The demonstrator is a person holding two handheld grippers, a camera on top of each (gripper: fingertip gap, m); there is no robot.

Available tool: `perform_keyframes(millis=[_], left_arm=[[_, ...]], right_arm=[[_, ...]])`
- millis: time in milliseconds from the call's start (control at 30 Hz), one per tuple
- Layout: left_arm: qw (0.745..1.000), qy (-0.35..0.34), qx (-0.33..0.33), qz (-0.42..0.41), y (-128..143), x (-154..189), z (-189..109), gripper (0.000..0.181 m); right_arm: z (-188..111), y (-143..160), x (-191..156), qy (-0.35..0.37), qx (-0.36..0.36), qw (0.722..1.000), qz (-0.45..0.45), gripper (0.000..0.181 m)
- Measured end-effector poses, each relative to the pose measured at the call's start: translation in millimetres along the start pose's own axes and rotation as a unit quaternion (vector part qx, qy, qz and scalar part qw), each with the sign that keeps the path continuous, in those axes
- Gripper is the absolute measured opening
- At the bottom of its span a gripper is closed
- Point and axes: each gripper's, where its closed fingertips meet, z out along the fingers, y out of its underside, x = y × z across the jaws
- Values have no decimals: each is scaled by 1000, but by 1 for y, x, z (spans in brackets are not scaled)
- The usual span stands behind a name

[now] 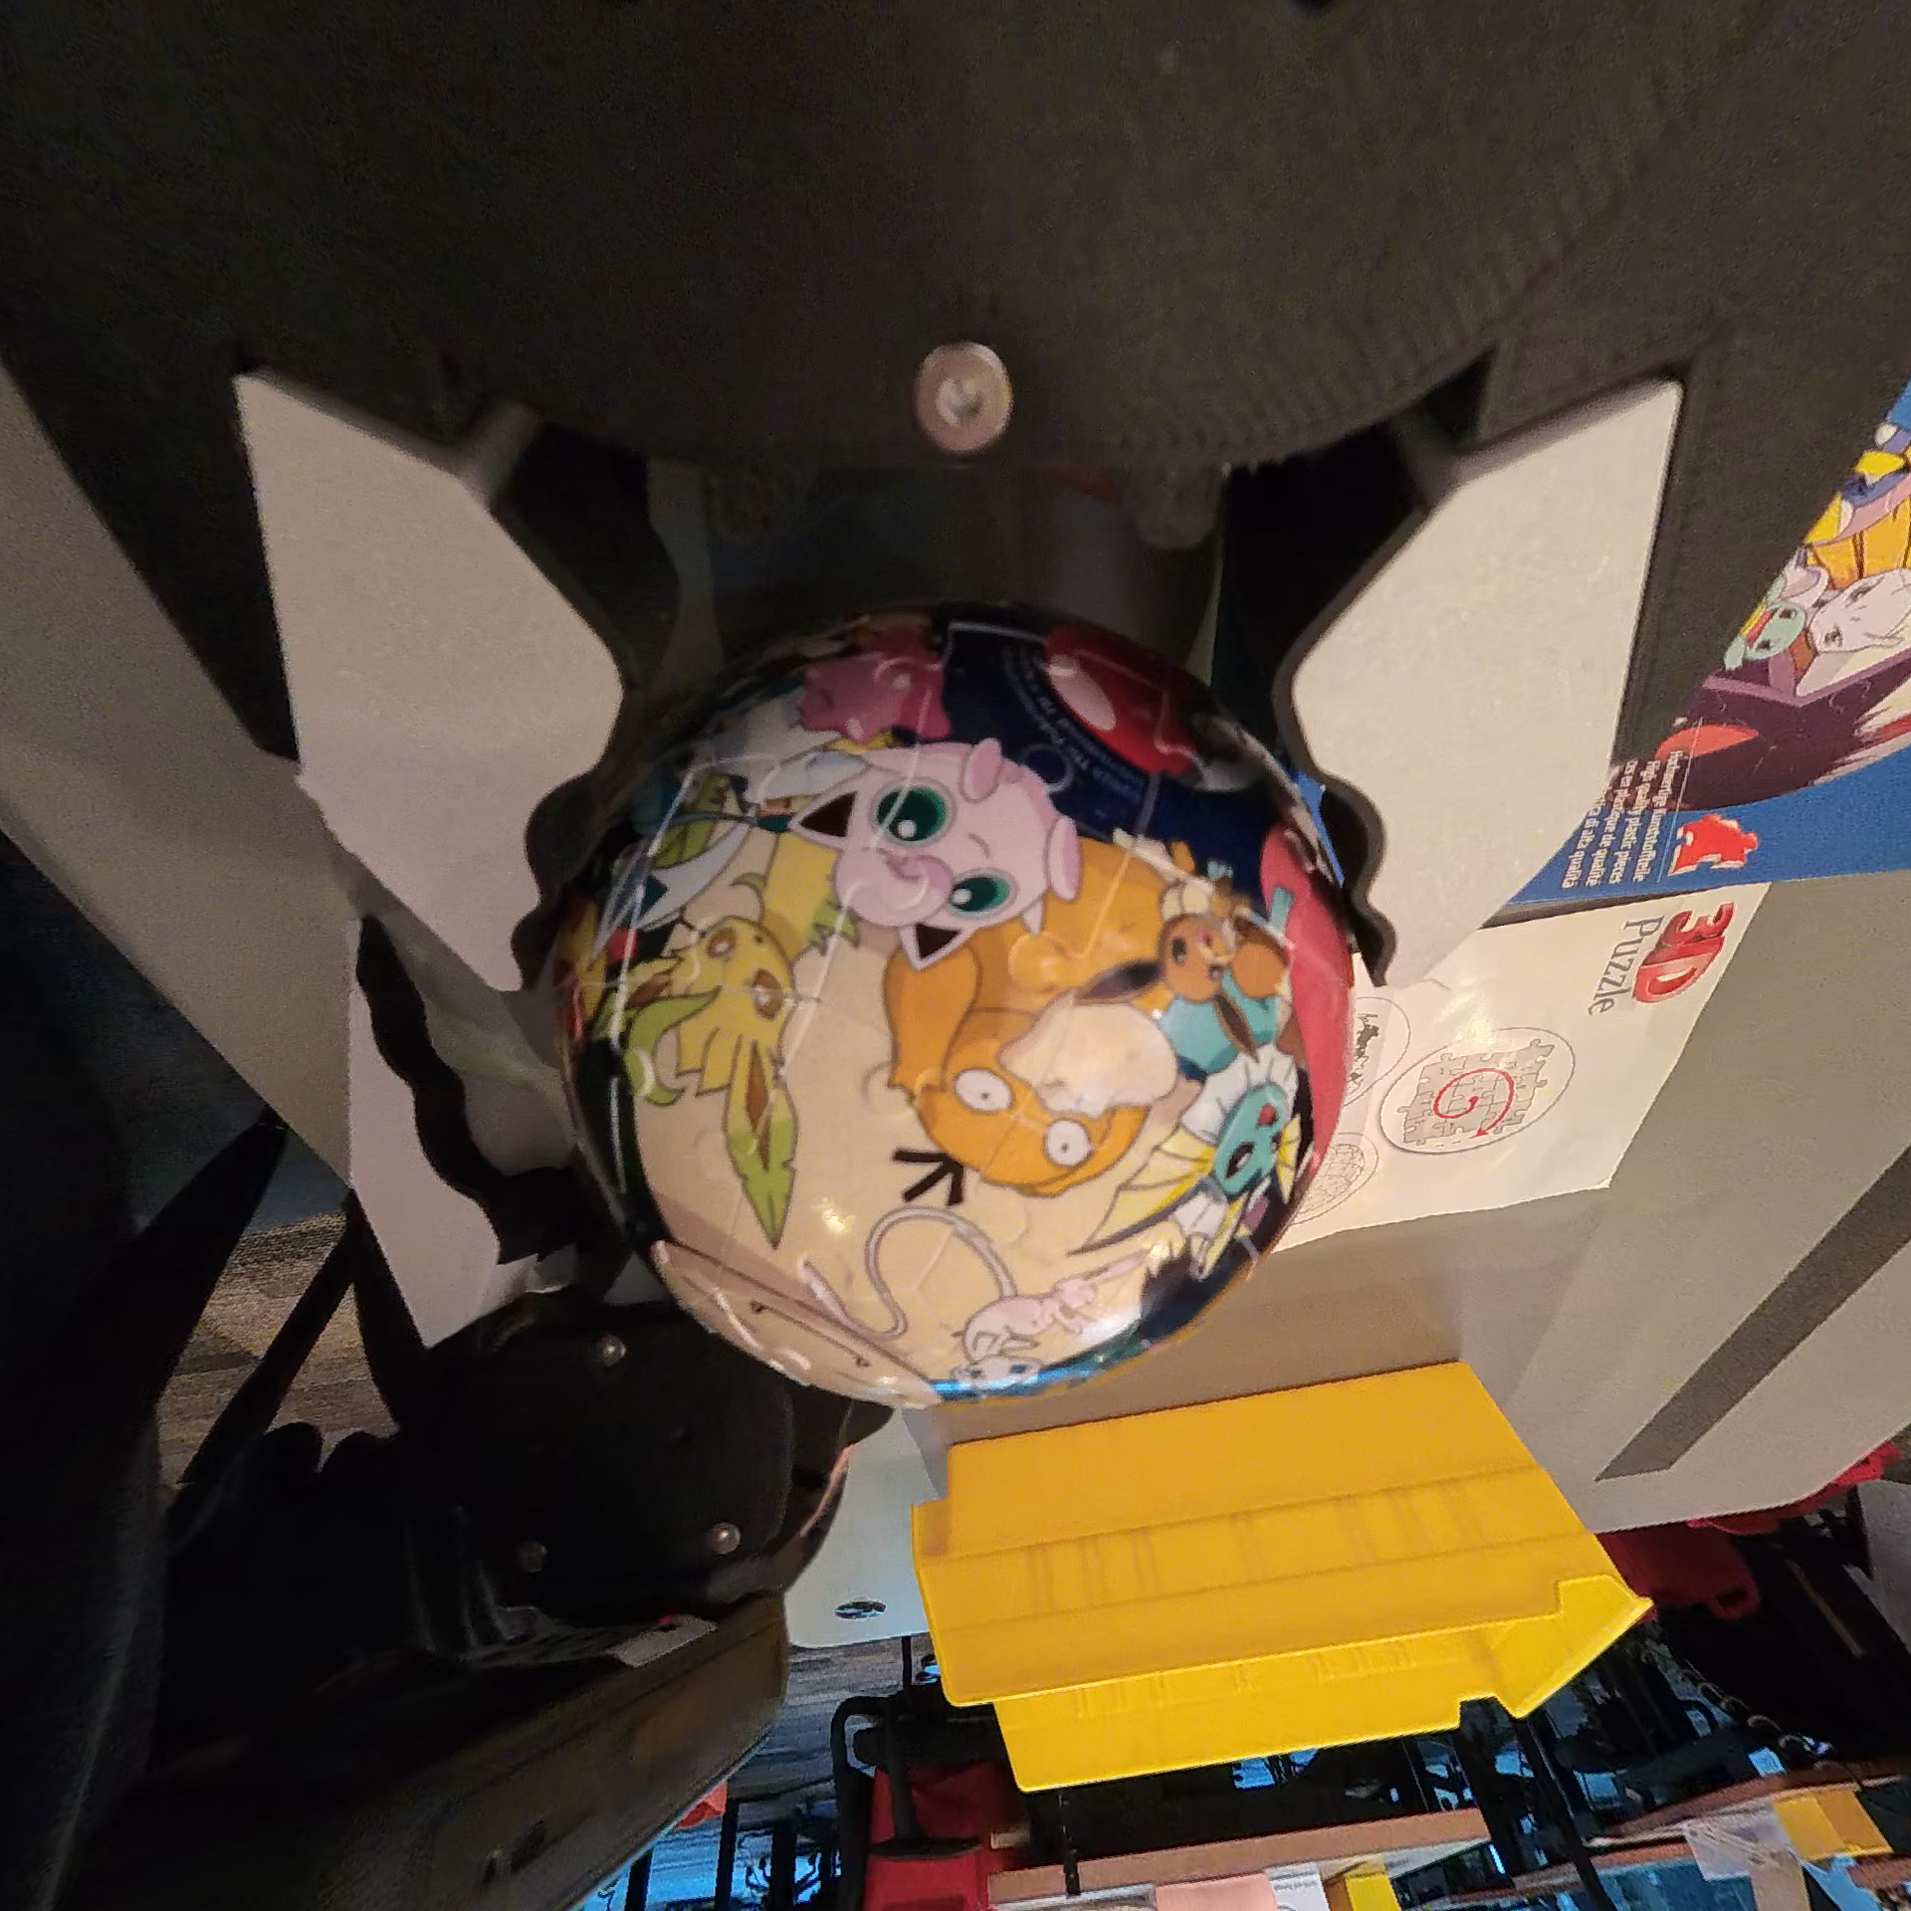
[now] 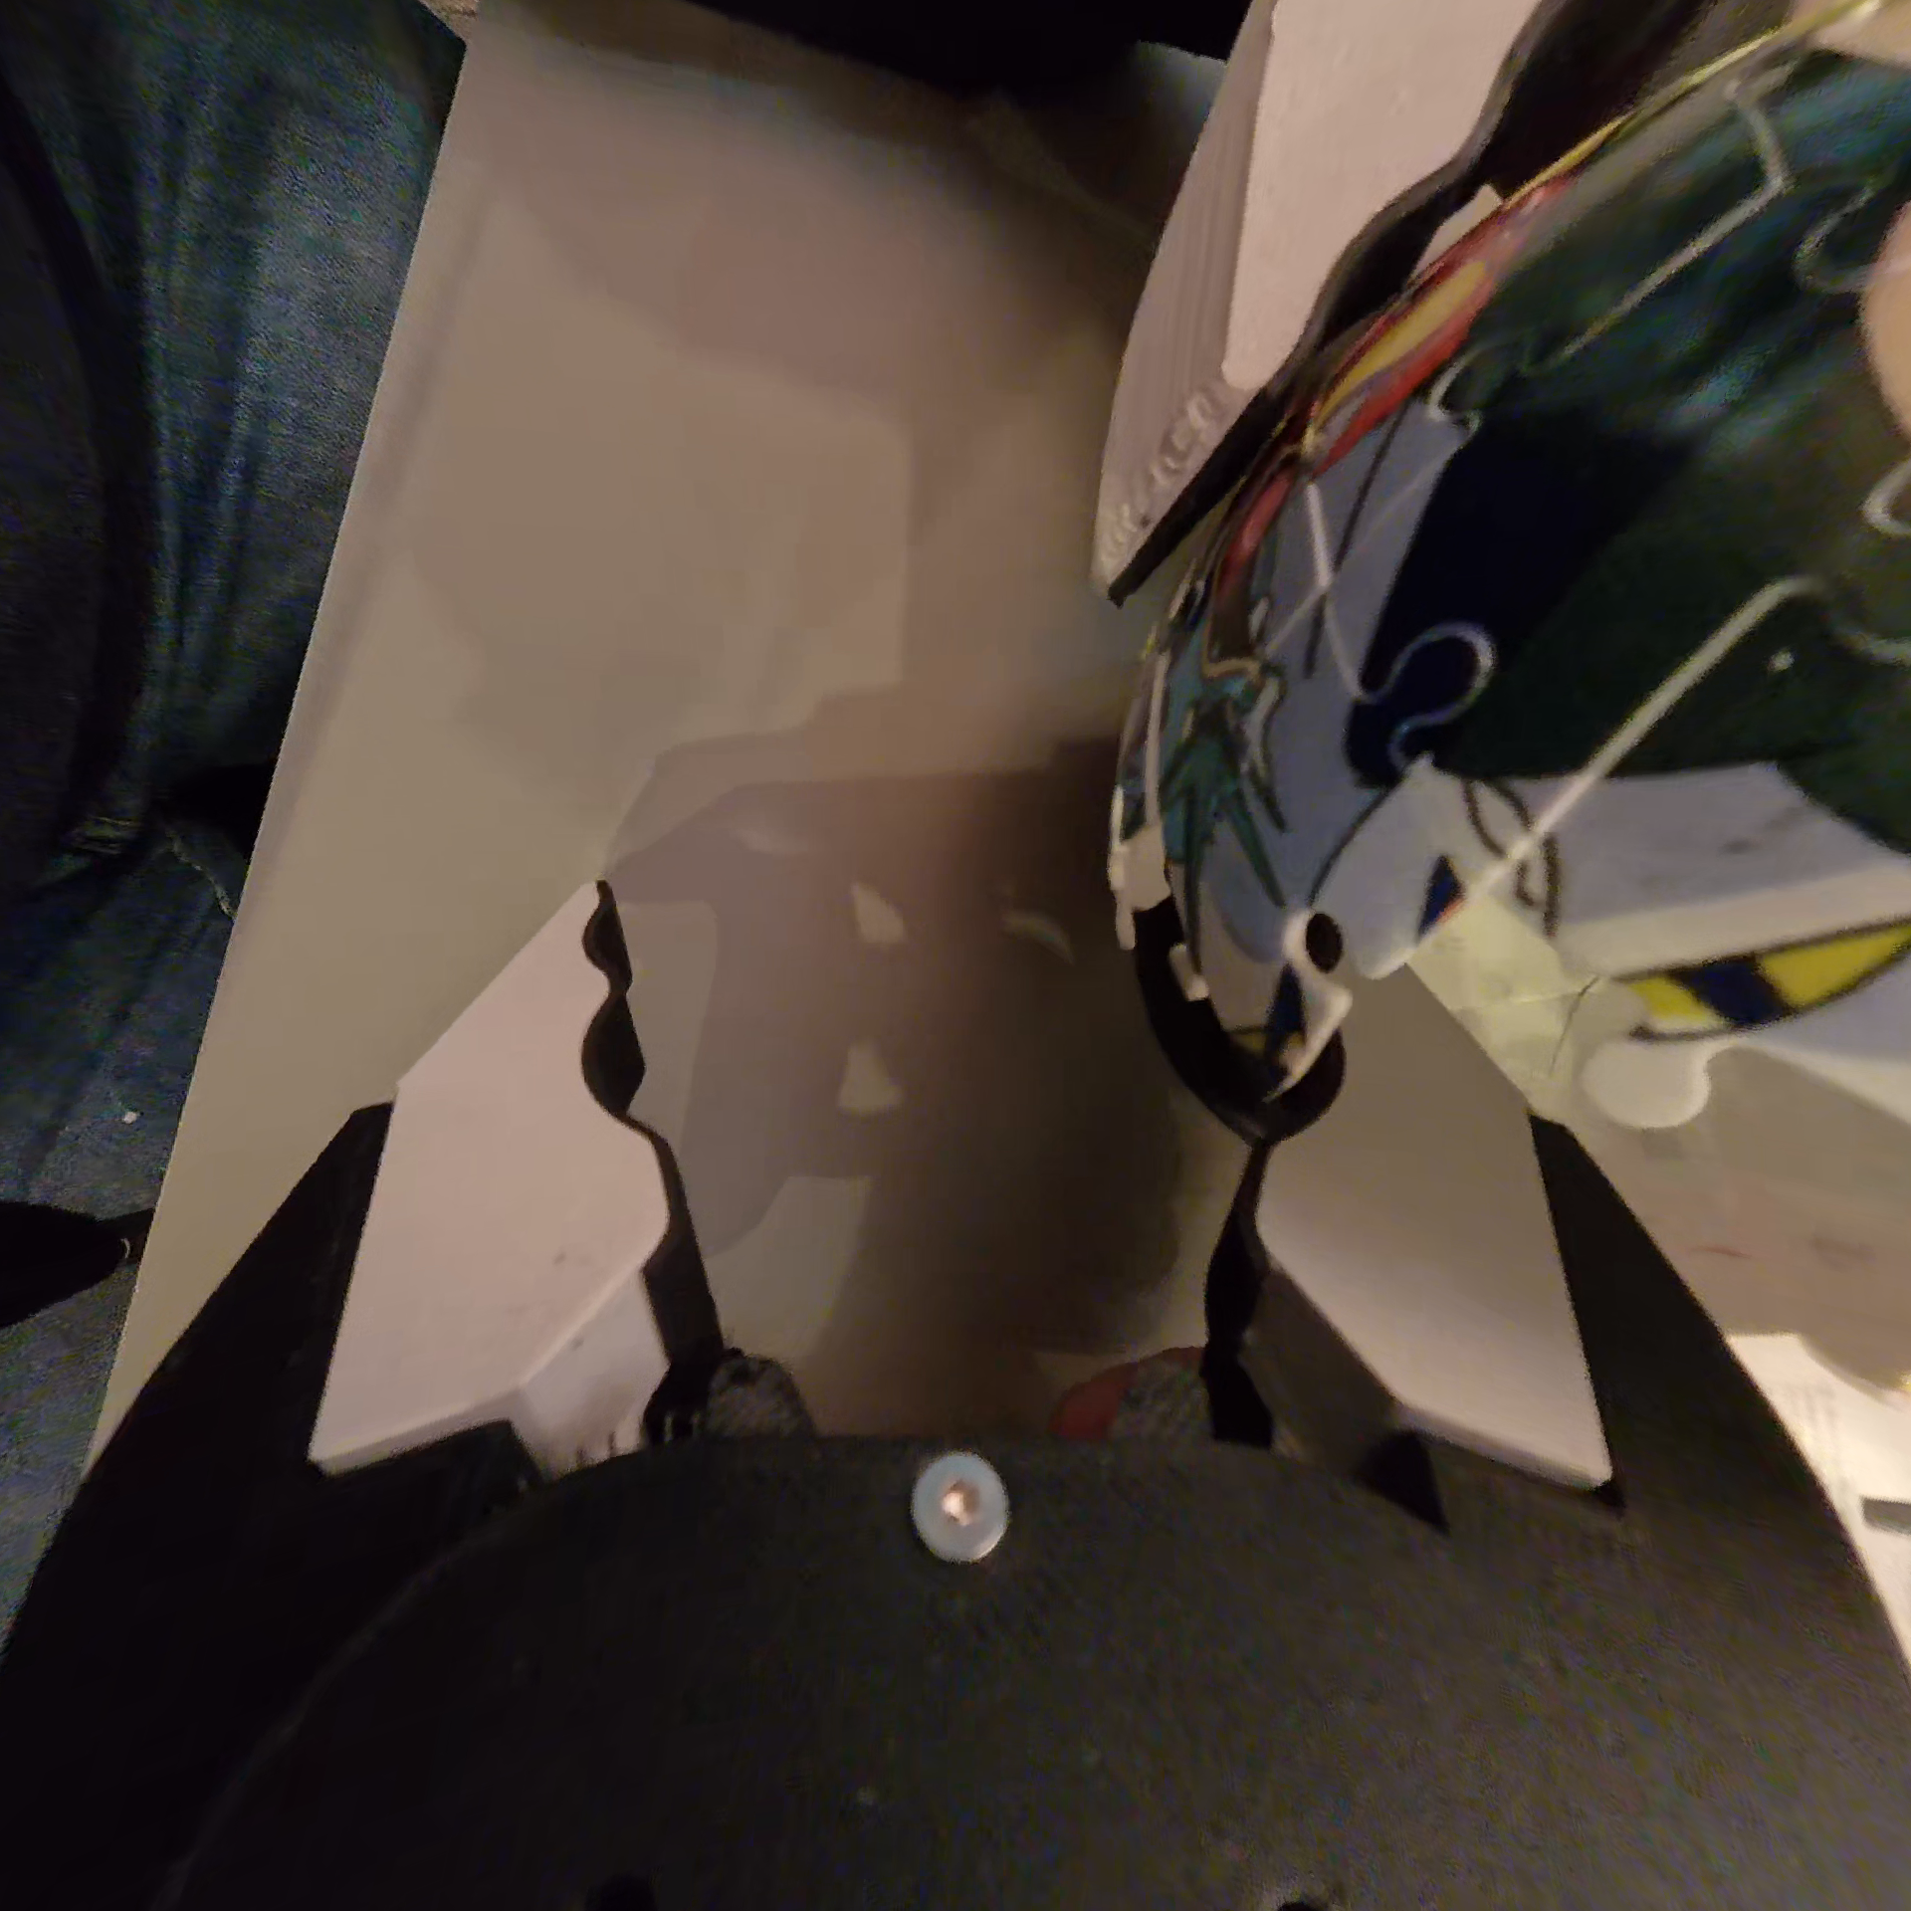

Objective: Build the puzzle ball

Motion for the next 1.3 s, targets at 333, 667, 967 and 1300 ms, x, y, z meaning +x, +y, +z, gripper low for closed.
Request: perform_keyframes(millis=[333,667,967,1300], left_arm=[[1000,2,-3,0,1,1,1,138],[1000,3,-4,0,1,1,1,138],[1000,3,-4,-1,1,1,2,138],[1000,1,-4,-3,1,0,2,138]], right_arm=[[-8,5,1,-7,6,1000,-2,115],[-8,4,4,2,5,1000,-5,114],[-1,1,2,1,-4,1000,-6,125],[1,3,6,3,-8,1000,13,126]])
